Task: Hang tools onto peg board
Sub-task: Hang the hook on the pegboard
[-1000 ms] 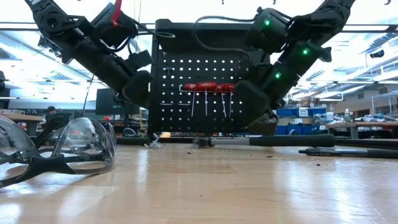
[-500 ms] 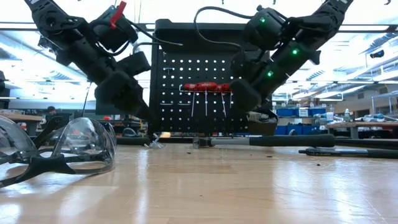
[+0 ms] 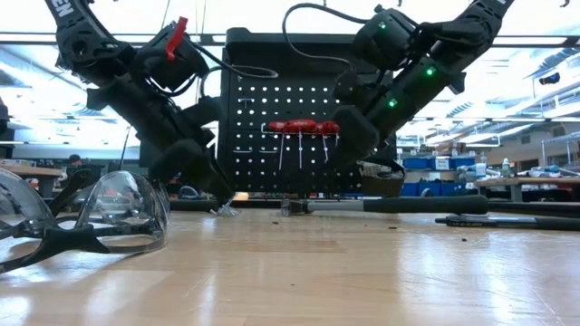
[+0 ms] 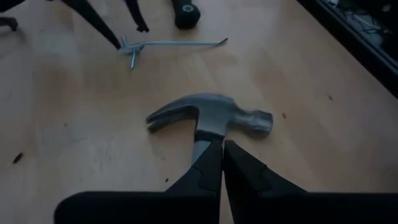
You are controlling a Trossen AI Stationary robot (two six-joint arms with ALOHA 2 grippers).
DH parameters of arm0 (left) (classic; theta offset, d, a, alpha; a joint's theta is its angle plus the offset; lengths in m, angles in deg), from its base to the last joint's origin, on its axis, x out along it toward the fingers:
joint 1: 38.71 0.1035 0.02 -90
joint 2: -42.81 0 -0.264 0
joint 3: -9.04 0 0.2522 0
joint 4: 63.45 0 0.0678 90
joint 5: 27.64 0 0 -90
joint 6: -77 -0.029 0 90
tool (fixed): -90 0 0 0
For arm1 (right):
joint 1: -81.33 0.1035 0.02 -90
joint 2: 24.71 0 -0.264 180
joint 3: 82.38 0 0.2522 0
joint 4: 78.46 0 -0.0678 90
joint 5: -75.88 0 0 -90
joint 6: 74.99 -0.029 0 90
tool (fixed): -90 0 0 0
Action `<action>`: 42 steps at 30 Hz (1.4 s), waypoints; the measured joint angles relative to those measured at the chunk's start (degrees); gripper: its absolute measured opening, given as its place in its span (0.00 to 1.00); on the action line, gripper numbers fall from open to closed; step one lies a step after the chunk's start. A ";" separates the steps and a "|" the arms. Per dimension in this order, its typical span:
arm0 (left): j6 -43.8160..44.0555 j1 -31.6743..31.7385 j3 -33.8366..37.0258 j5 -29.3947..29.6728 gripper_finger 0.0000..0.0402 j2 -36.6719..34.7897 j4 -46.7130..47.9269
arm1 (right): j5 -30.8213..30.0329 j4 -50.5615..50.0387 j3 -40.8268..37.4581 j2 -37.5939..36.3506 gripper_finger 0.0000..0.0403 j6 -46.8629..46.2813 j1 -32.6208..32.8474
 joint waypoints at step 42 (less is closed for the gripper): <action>-0.95 -4.54 -0.02 1.51 0.00 1.72 -6.88 | 1.83 0.45 0.02 0.00 0.06 -2.85 1.52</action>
